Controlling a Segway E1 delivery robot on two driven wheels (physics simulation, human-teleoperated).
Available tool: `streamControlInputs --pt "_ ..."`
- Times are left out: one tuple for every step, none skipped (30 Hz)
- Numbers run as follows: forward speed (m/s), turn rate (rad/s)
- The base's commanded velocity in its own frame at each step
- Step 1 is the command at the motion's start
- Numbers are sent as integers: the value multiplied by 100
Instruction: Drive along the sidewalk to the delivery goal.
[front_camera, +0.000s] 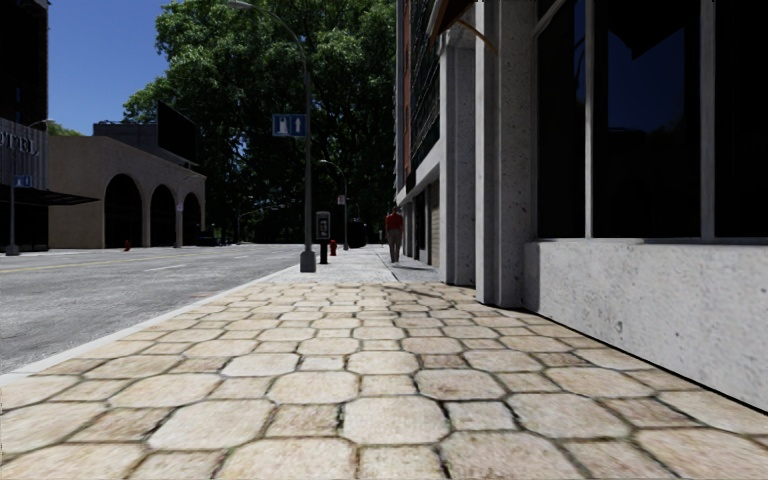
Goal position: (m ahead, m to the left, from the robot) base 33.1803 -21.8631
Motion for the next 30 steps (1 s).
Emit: streamControlInputs --pt "200 0" --pt "200 0" --pt "200 0" --pt "200 0" --pt "200 0" --pt "200 0" --pt "200 0" --pt "200 0" --pt "200 0" --pt "200 0" --pt "200 0" --pt "200 0" --pt "200 0" --pt "200 0" --pt "200 0" --pt "200 0" --pt "200 0" --pt "200 0" --pt "200 0" --pt "200 0" --pt "200 0" --pt "200 0" --pt "200 0" --pt "200 0" --pt "200 0" --pt "200 0" --pt "200 0" --pt "200 0" --pt "200 0" --pt "200 0"
